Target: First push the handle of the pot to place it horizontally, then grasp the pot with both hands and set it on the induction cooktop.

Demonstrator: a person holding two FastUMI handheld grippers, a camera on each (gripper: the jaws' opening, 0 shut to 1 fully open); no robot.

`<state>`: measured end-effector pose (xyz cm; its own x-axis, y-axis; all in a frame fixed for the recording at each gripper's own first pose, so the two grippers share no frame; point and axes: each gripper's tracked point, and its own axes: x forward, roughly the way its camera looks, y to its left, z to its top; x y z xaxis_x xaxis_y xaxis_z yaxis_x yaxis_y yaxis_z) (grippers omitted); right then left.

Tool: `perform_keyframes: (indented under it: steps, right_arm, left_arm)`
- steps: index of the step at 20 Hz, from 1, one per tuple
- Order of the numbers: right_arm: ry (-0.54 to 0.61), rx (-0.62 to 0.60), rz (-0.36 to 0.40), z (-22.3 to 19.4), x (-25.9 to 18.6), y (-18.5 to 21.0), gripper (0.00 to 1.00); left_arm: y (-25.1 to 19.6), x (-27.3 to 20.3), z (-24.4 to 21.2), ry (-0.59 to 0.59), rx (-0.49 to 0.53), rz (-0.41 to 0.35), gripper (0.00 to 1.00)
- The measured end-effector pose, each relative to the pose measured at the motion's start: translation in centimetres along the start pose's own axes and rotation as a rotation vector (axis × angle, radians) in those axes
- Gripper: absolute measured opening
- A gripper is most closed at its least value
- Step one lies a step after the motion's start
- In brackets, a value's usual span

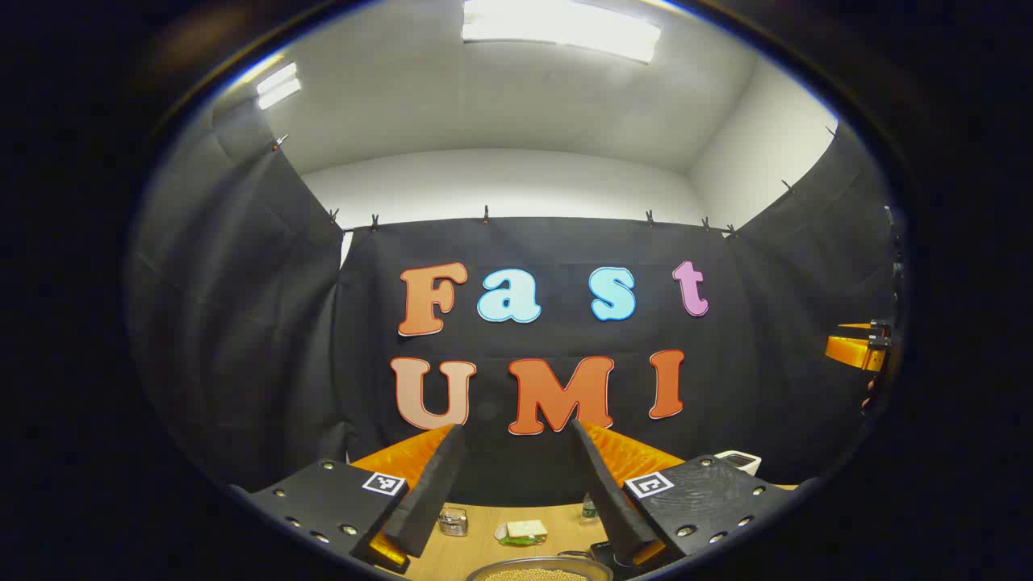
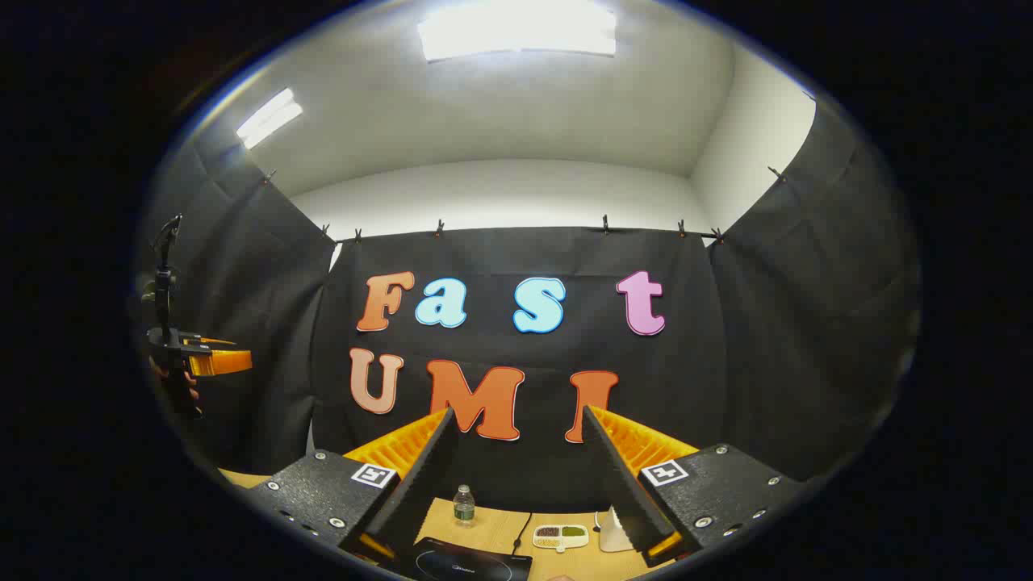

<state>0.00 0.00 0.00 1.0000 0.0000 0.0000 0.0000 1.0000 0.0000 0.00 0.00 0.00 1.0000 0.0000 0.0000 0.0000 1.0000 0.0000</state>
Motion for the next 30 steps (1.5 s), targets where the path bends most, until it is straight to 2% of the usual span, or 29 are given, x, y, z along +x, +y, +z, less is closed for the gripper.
perform_keyframes:
  steps: [4, 6, 16, 22, 26, 30]
  right_arm:
    - [0.014, 0.0, 0.02, -0.5, -0.1, 0.4, 0.97]
    - [0.01, -0.007, 0.032, -0.4, -0.2, 0.8, 0.95]
    - [-0.049, 0.001, 0.064, 1.1, -0.9, 1.7, 0.95]
    - [-0.013, 0.0, 0.072, -0.8, -0.5, 2.0, 0.95]
    - [0.011, 0.005, 0.073, -2.8, -0.7, 2.3, 0.95]
    - [0.049, -0.009, 0.059, -5.6, -0.6, 2.0, 0.95]
  left_arm:
    - [0.0, 0.3, -0.5, 0.008, 0.019, -0.002, 0.83]
    - [-0.2, 0.1, -0.2, -0.002, 0.022, -0.003, 0.83]
    - [-2.4, -0.8, 0.5, -0.068, 0.032, -0.063, 0.83]
    - [-2.4, -0.3, -3.4, 0.013, 0.033, -0.079, 0.83]
    - [-2.4, -0.4, -7.7, 0.118, 0.009, -0.089, 0.86]
    - [-2.7, -0.8, -14.0, 0.272, -0.006, -0.12, 0.47]
